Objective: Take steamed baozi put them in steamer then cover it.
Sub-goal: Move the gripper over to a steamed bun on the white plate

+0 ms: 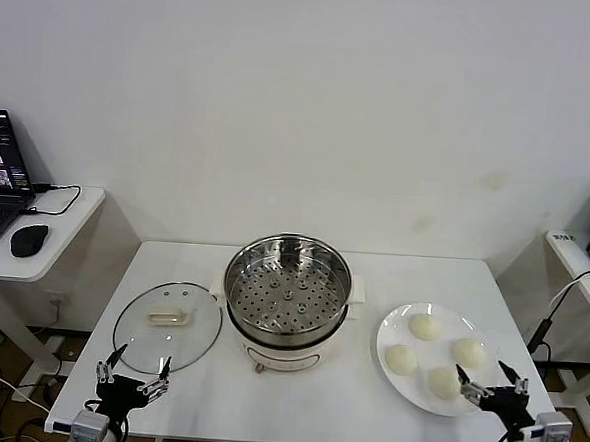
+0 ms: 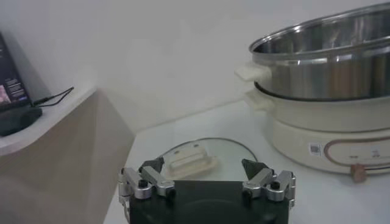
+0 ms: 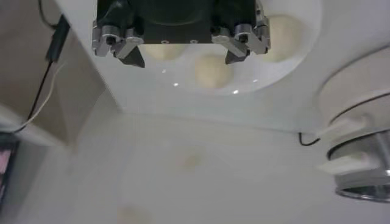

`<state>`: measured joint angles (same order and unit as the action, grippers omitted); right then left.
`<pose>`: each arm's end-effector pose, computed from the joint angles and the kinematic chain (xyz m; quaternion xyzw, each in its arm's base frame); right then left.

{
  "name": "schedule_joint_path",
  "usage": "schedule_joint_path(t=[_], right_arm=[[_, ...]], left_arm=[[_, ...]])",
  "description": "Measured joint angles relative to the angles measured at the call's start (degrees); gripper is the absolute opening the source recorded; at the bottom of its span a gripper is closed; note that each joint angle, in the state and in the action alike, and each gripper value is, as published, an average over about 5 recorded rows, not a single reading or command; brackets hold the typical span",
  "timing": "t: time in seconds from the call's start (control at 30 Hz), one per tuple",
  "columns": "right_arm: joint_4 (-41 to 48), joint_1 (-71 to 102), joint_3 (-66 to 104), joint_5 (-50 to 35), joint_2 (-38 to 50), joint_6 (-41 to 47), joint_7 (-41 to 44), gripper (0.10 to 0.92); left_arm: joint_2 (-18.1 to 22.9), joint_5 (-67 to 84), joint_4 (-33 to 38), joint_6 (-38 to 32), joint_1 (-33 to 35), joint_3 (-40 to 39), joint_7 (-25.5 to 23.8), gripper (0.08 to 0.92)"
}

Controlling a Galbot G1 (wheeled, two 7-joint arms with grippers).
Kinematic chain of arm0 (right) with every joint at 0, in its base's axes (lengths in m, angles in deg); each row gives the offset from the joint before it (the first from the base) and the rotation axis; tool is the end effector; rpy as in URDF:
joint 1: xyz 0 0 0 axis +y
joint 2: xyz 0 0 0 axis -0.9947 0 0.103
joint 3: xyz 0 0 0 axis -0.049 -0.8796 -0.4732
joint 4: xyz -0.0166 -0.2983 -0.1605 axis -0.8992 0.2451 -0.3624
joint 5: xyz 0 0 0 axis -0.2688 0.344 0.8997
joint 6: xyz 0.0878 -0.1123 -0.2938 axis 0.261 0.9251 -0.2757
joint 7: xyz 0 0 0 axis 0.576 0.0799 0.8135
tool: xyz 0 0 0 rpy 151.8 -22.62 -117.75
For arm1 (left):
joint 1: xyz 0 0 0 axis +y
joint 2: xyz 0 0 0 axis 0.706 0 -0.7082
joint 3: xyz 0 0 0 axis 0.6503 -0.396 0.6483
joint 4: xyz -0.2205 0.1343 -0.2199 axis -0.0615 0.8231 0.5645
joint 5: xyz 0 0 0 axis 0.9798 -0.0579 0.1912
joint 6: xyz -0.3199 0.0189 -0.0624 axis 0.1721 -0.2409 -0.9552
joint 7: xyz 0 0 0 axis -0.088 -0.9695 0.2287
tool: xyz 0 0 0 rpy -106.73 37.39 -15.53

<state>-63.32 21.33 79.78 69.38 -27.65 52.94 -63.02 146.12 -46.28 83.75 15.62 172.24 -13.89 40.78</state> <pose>0.1957 -0.2256 -0.2554 0.0372 -0.9684 0.1735 0.1751 0.1226 0.0888 -0.2845 -0.0183 -0.9715 -0.1577 0.1760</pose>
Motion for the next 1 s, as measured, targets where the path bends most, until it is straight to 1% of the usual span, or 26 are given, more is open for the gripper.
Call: schedule_joint_path(t=[0.07, 0.2, 0.37, 0.53, 0.77, 1.0], right_arm=[[0.64, -1.15, -0.21, 1.50, 1.54, -0.02, 1.29, 0.823], [3.50, -6.50, -2.08, 8.07, 7.82, -0.47, 7.41, 0.823], [8.04, -15.46, -7.27, 17.72, 14.36, -3.20, 18.21, 0.823], [14.03, -27.59, -16.27, 26.81, 18.54, -8.11, 29.40, 0.823], [24.26, -47.35, -35.29, 33.35, 20.42, -15.32, 41.06, 0.823], [32.90, -61.91, -51.72, 36.94, 18.80, -20.42, 47.99, 0.823]], left_arm=[[0.12, -0.15, 0.15, -0.01, 0.15, 0.02, 0.06, 0.823], [0.72, -0.75, 0.76, -0.03, 0.82, 0.03, 0.28, 0.823], [1.72, -1.53, 1.62, -0.20, 1.73, 0.01, 0.47, 0.823], [2.71, -2.10, 2.19, -0.39, 2.50, 0.35, 0.70, 0.823], [3.72, -2.86, 2.92, -0.53, 3.41, 0.92, 0.97, 0.823], [4.60, -3.52, 3.83, -0.58, 4.18, 1.37, 0.81, 0.823]])
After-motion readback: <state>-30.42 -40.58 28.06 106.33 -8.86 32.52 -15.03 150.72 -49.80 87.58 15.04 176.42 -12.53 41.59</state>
